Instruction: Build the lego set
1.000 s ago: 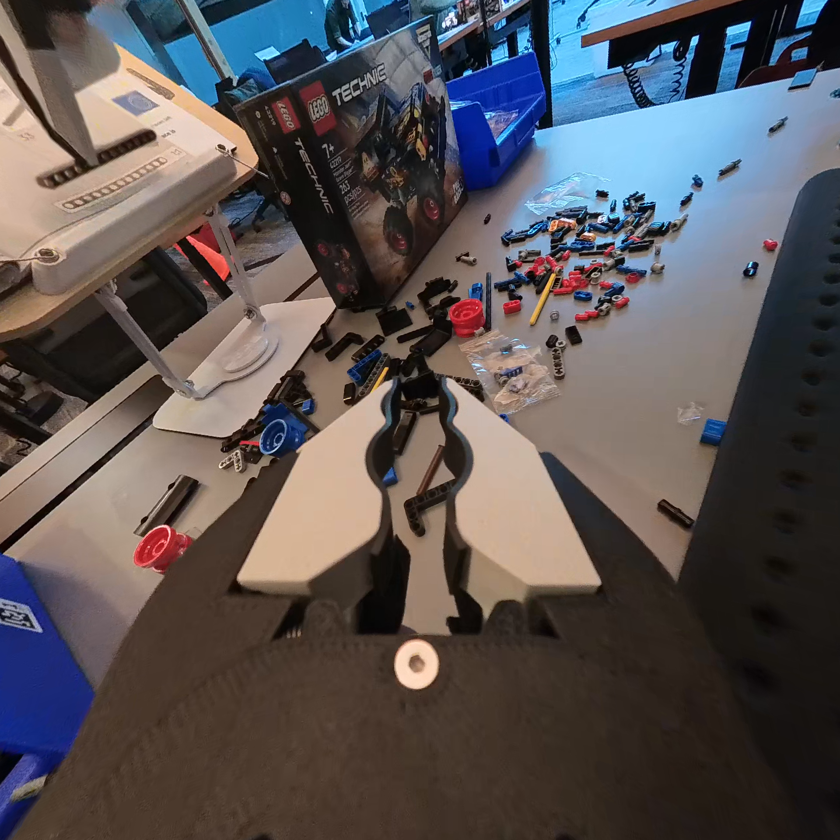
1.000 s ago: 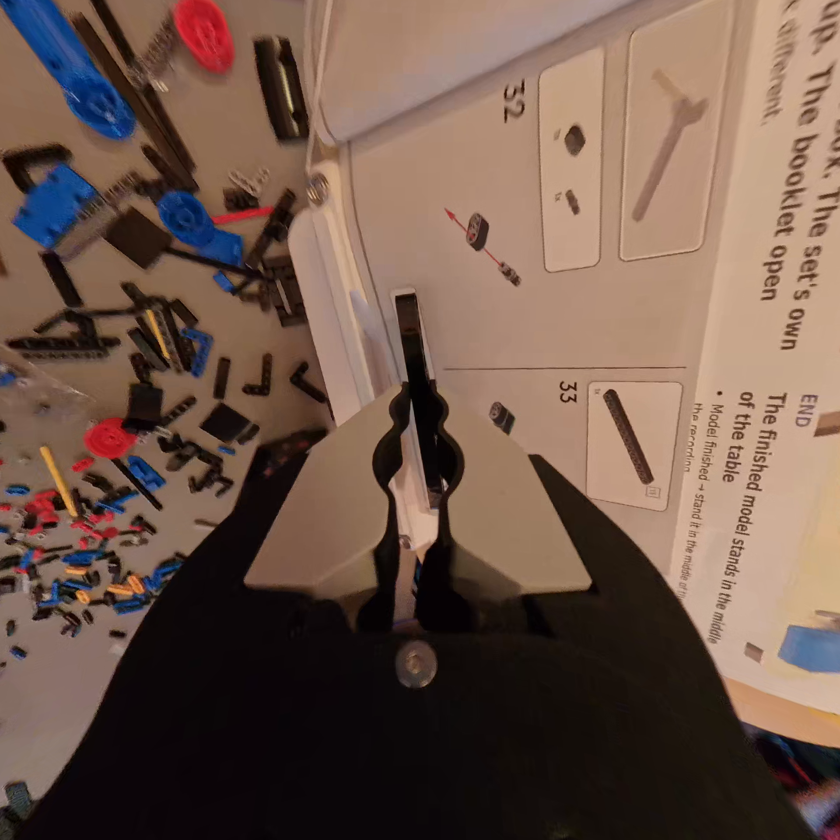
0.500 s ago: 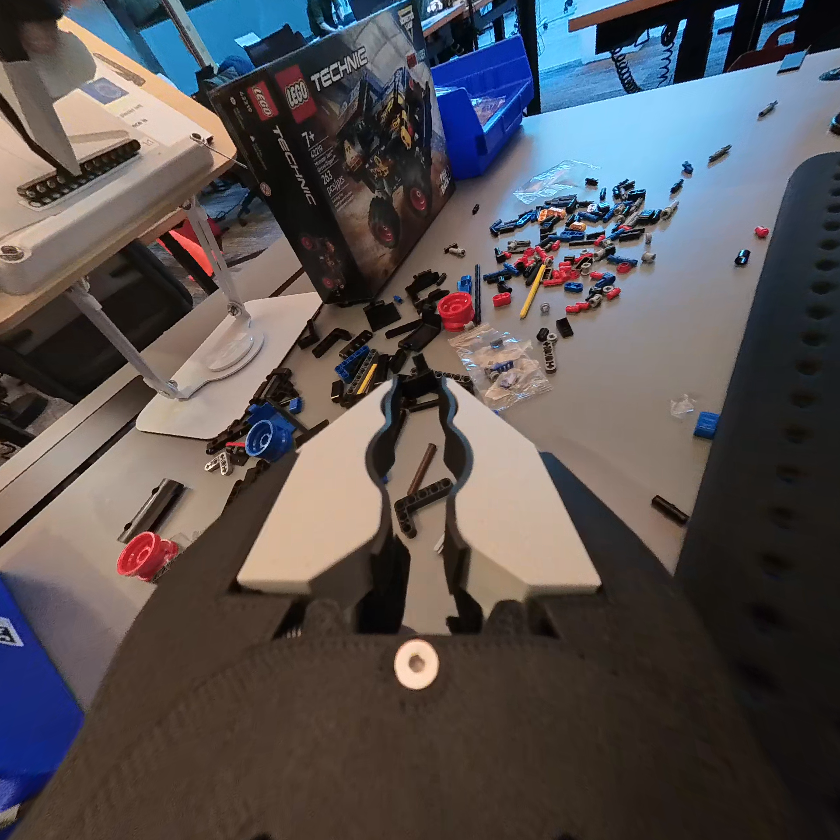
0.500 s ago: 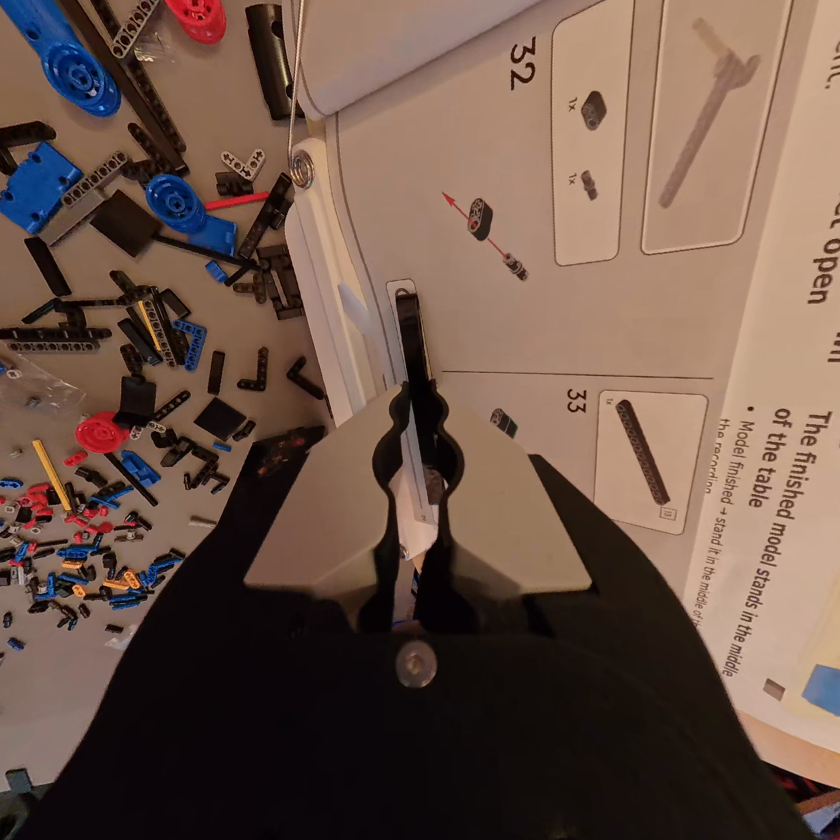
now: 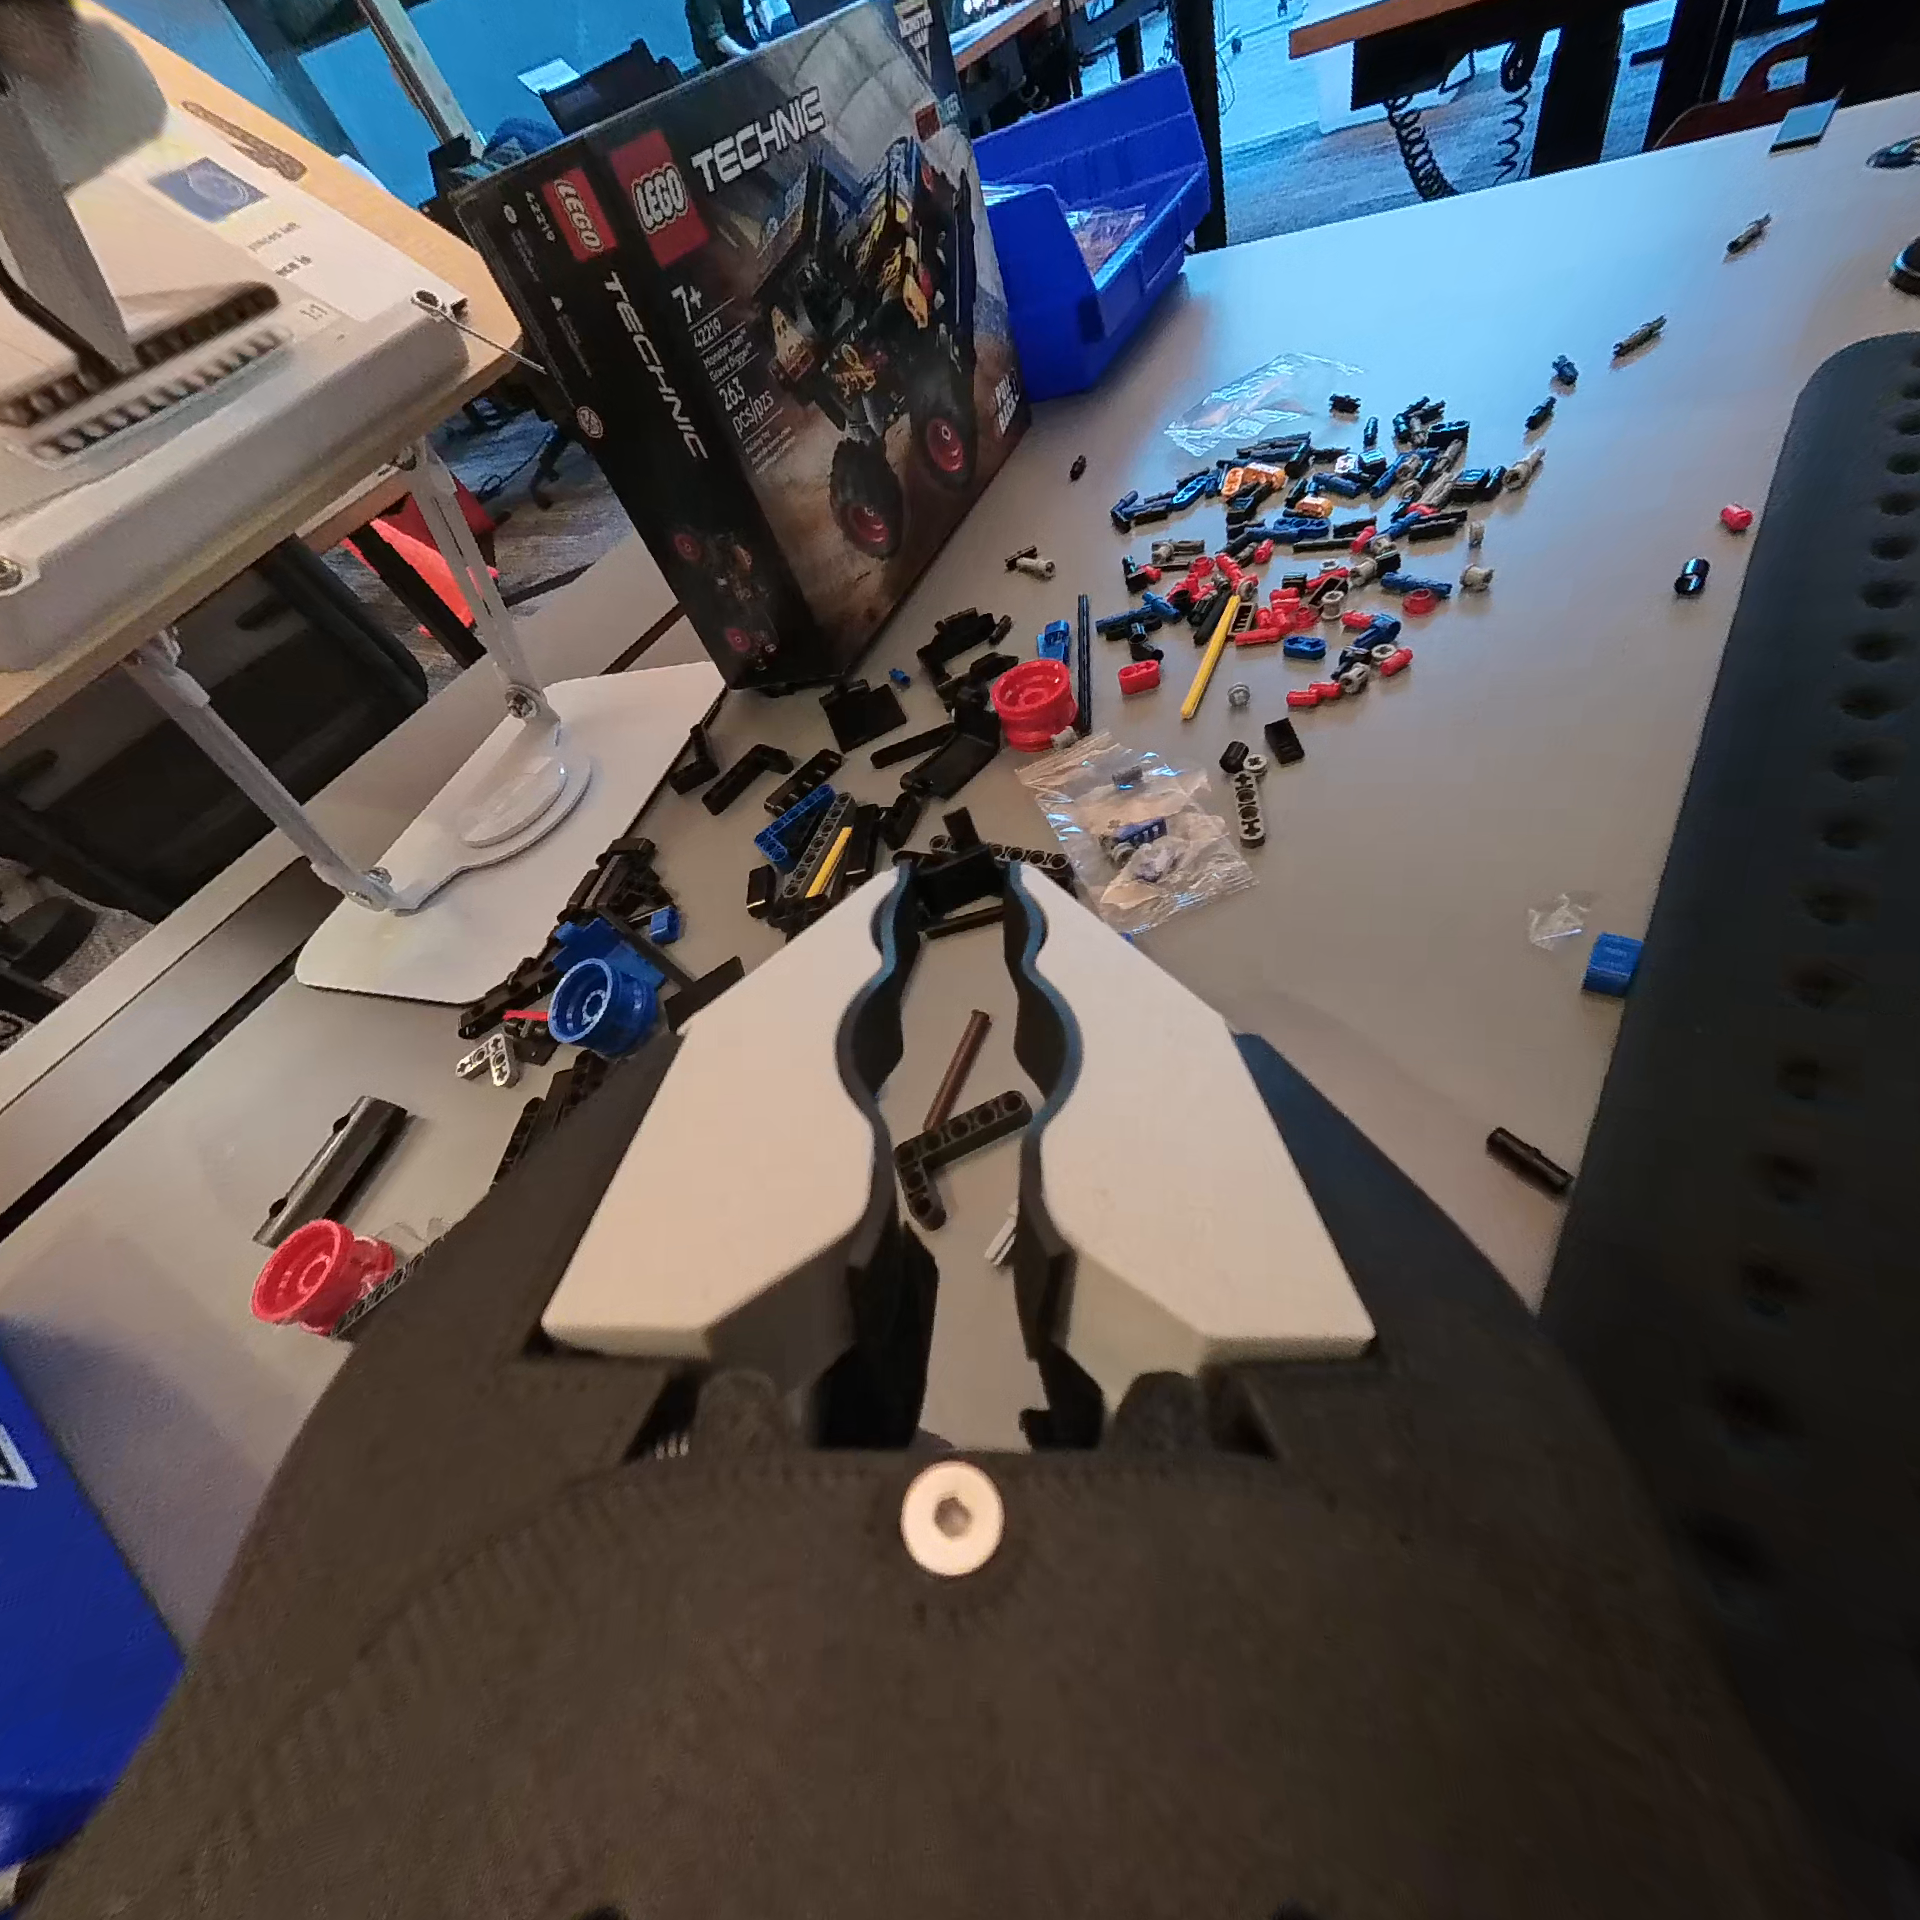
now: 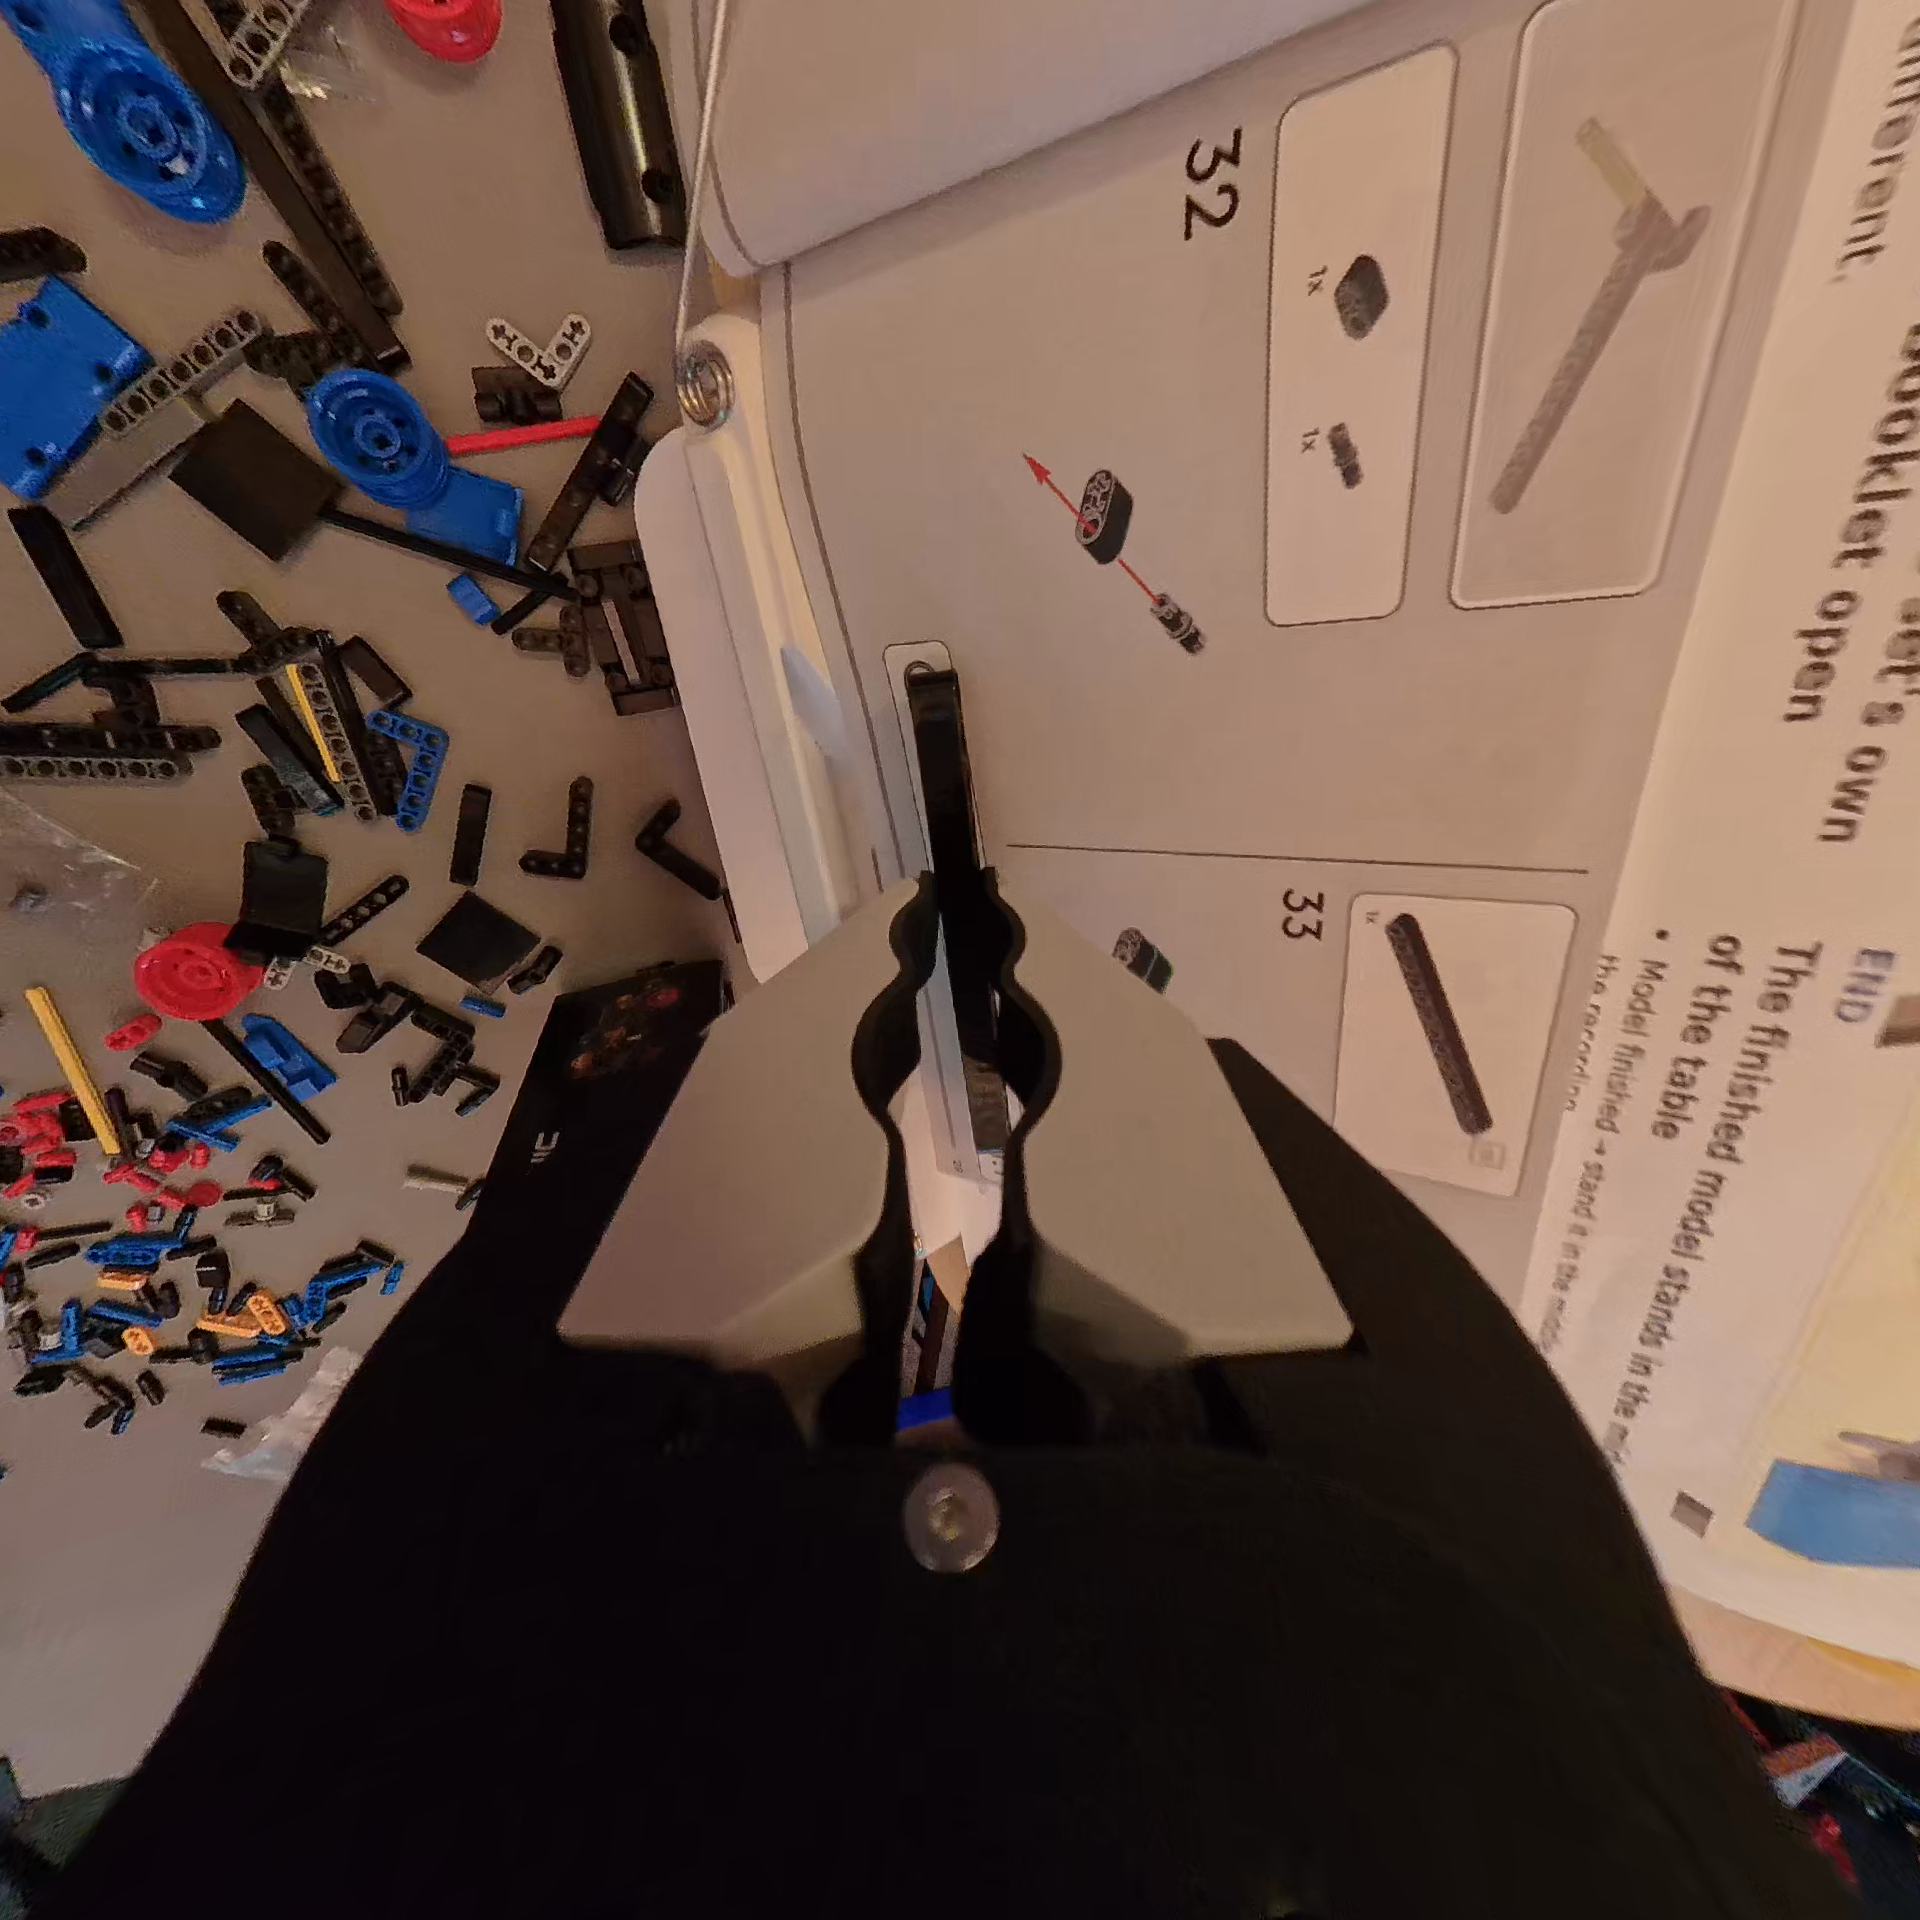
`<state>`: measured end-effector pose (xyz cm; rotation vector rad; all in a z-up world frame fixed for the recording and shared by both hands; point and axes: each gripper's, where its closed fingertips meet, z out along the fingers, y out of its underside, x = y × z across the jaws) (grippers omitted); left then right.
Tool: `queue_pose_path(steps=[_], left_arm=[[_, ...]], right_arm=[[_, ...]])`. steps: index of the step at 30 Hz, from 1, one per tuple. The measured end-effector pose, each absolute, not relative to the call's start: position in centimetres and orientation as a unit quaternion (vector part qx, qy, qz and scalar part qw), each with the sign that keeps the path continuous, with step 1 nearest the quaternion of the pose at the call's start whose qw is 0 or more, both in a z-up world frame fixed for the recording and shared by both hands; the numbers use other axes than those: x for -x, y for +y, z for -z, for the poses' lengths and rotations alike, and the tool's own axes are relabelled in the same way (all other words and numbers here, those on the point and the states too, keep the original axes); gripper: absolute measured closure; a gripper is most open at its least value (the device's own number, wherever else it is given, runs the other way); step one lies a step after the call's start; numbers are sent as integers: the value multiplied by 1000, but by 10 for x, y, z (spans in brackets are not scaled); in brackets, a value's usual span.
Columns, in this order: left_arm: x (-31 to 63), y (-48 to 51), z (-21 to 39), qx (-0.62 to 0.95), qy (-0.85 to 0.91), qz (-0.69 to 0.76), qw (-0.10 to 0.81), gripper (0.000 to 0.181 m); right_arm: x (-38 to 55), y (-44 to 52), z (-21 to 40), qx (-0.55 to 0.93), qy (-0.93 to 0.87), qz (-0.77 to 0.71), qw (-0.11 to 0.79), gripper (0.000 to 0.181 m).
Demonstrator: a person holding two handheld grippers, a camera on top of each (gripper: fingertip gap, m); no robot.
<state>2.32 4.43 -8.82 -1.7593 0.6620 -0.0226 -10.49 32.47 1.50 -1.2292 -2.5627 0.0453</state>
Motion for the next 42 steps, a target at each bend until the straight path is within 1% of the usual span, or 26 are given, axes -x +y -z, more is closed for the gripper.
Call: queue_pose_path(steps=[7,11,16,20,26,30,31,33,34,36,38,40,42], left_arm=[[-26,43,86,753,287,11,592,166],[-30,41,85,752,293,12,591,166],[-47,36,86,744,325,19,584,166],[-75,29,107,749,392,10,534,166],[-109,20,144,758,464,24,458,166],[-111,16,167,770,490,16,409,166],[-110,17,170,771,491,9,404,163],[-109,19,169,774,486,6,406,149],[-108,21,165,772,481,4,415,147],[-107,23,156,767,476,0,431,146],[-105,29,140,749,470,-21,467,147],[-108,31,128,723,484,-45,490,150],[-111,31,127,695,522,-86,488,155]], right_arm=[[76,287,-66,421,-873,-87,230,175],[23,237,-67,411,-871,-126,236,176],[-47,167,-20,420,-866,-178,205,175],[-88,120,28,451,-844,-229,178,175],[-126,73,104,531,-768,-344,98,175],[-138,57,125,544,-747,-376,73,175],[-139,56,129,546,-746,-374,68,175],[-139,51,132,548,-742,-382,54,175],[-139,50,134,549,-740,-385,48,175],[-139,45,138,550,-737,-392,29,175],[-138,42,143,551,-735,-394,11,175],[-139,36,146,546,-733,-405,-11,175],[-138,31,147,541,-734,-409,-25,175]])
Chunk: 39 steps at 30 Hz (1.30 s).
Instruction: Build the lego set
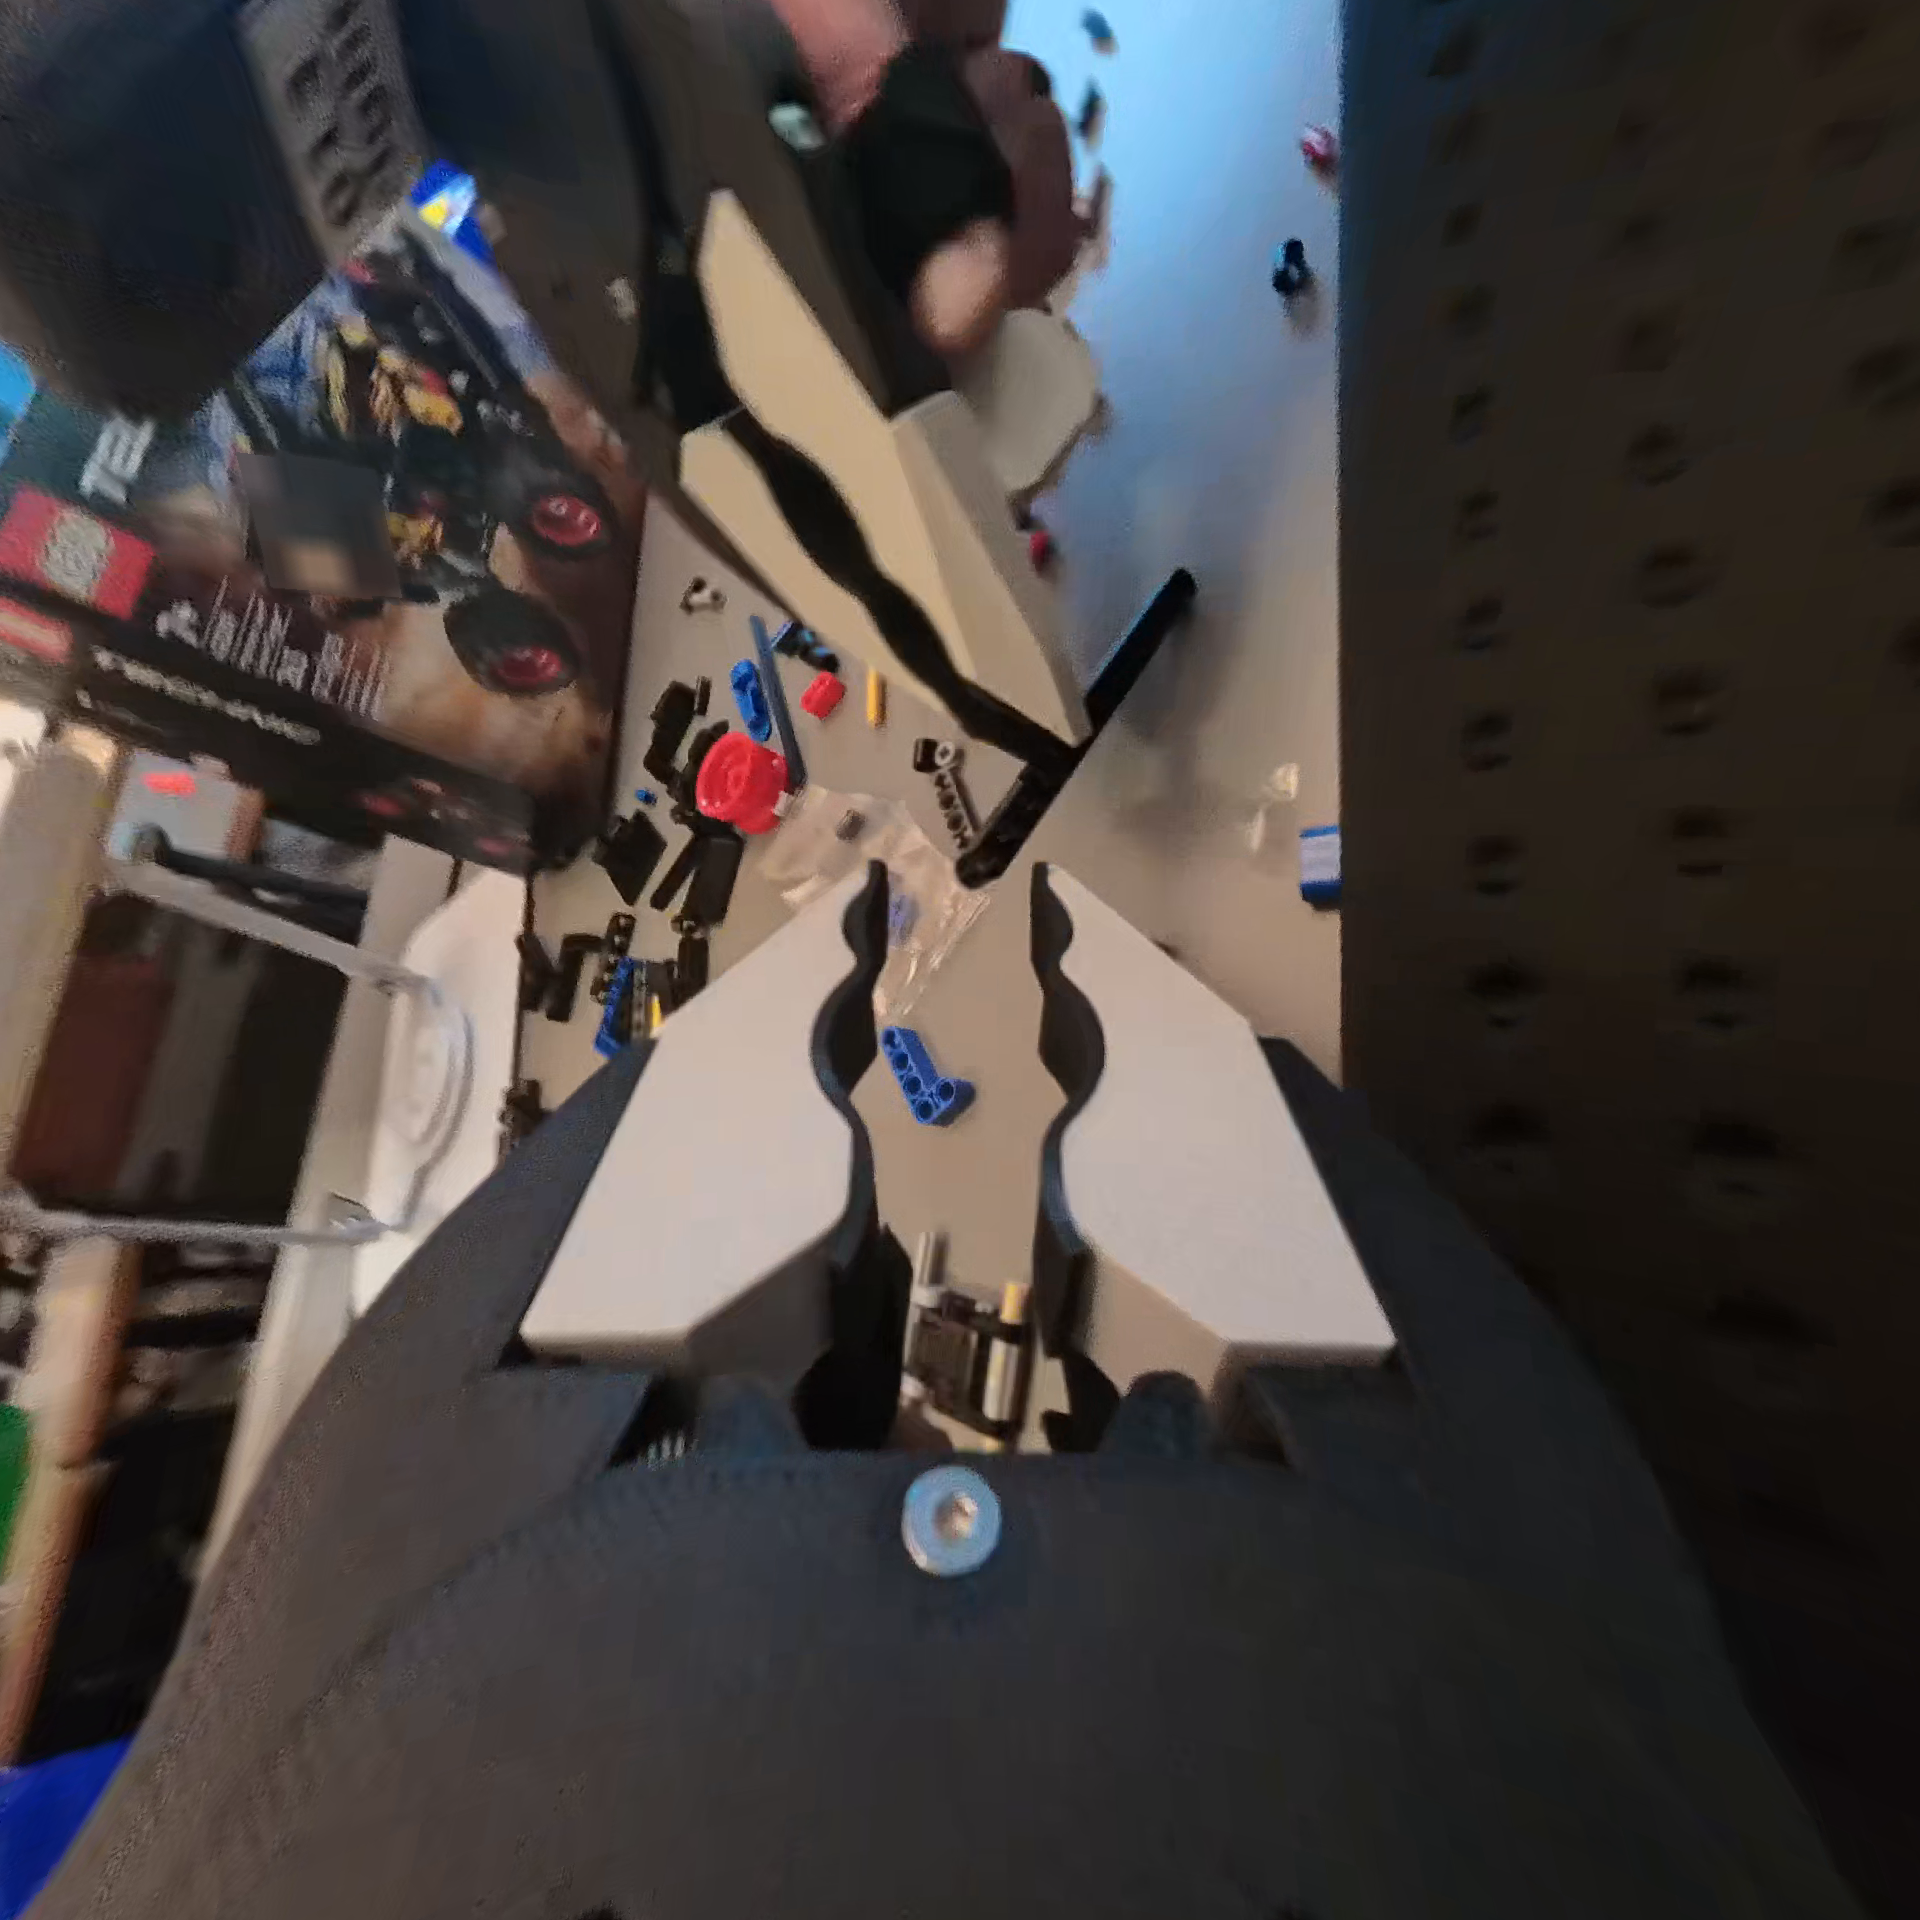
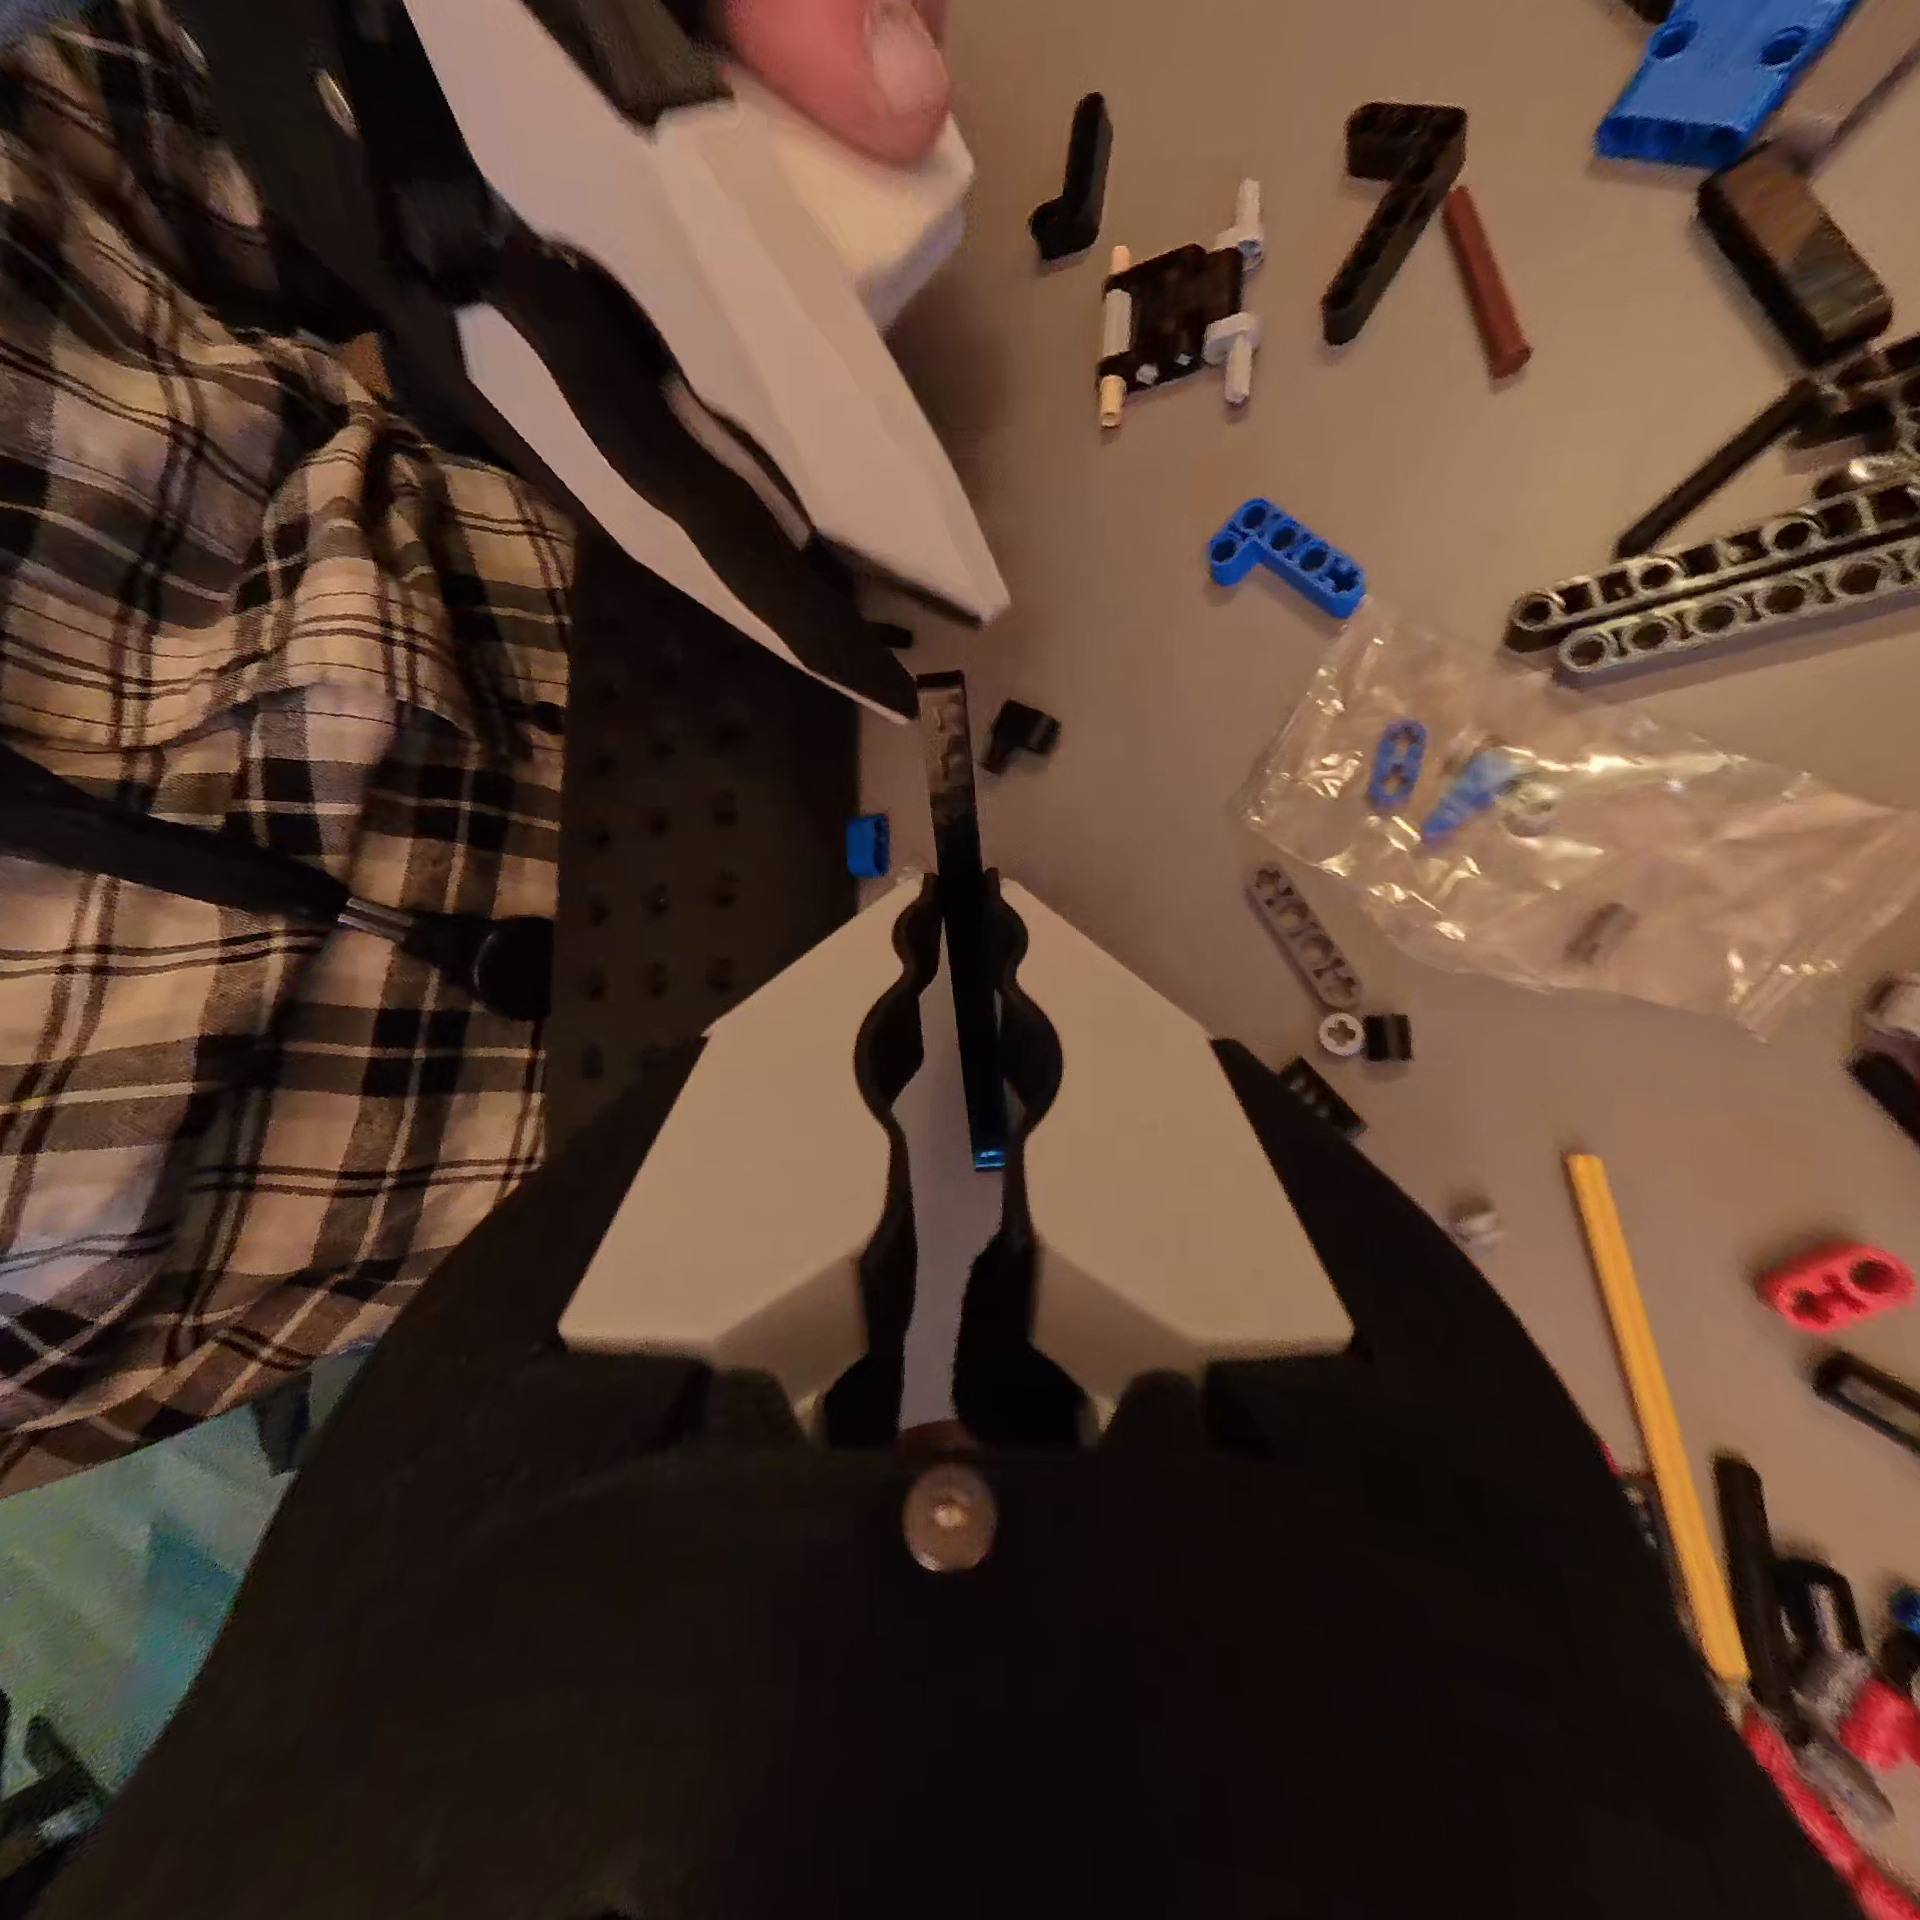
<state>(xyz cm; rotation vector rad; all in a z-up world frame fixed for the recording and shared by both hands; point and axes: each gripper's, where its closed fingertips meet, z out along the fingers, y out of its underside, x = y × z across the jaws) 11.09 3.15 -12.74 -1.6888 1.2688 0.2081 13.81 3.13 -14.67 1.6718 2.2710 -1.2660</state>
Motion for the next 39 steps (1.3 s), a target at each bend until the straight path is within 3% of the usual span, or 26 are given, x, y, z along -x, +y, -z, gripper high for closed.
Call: queue_pose_path(steps=[3,7,9,13,15,17,21,27,39], left_arm=[[-115,32,133,662,563,-126,478,170],[-113,33,135,666,567,-115,470,173],[-110,35,136,695,543,-80,465,175],[-110,39,144,752,489,18,441,175],[-113,38,147,767,475,61,427,175],[-112,39,152,777,467,82,414,175],[-110,35,164,798,454,114,379,175],[-103,24,169,801,471,107,354,161],[-108,16,179,790,511,112,320,166]], right_arm=[[-136,24,144,-531,732,425,45,175],[-135,28,144,-533,729,427,44,174],[-130,39,142,-540,737,407,-9,165],[-130,37,134,-512,773,357,-113,166],[-127,46,146,-506,794,289,-175,179],[-126,49,150,-501,798,263,-206,181],[-126,47,158,-519,789,269,-189,181],[-127,48,174,-551,782,255,-141,181],[-126,48,164,-559,768,277,-143,175]])
